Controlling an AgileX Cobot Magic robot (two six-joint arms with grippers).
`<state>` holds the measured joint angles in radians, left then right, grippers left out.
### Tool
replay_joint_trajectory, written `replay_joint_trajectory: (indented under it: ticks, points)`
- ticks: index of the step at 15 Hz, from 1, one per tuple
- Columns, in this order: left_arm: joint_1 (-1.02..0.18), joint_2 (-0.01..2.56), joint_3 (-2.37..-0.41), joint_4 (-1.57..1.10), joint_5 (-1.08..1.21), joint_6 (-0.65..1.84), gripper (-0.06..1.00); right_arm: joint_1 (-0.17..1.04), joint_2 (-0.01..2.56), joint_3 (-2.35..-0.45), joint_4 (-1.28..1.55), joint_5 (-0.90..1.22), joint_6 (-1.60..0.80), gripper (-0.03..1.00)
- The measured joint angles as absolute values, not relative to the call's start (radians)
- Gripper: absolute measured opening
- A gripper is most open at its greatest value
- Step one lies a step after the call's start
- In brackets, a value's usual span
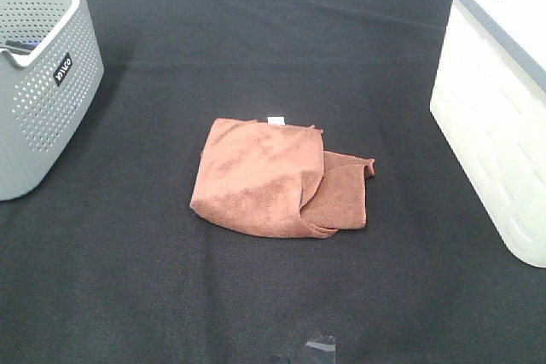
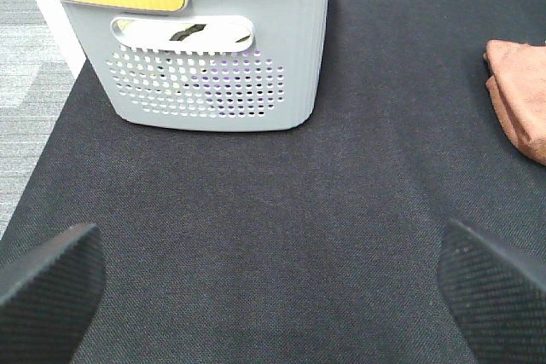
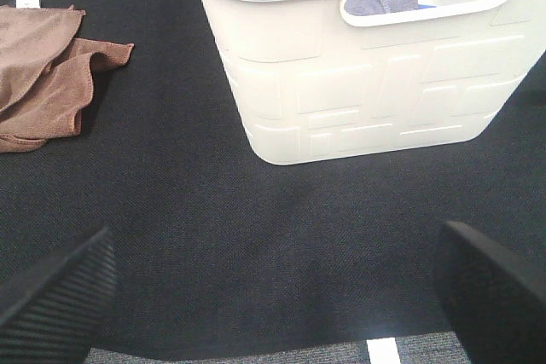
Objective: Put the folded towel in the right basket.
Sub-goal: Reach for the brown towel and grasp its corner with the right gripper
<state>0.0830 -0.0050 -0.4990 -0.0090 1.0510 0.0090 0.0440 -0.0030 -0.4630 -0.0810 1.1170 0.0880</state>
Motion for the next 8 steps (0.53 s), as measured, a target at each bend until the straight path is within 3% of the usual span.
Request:
replay_joint_trajectory:
  ticks: [8]
  points:
    - [0.083, -0.005, -0.499, -0.009, 1.051, 0.009, 0.99, 0.044, -0.003, -0.463, -0.081, 1.117, 0.088, 0.97]
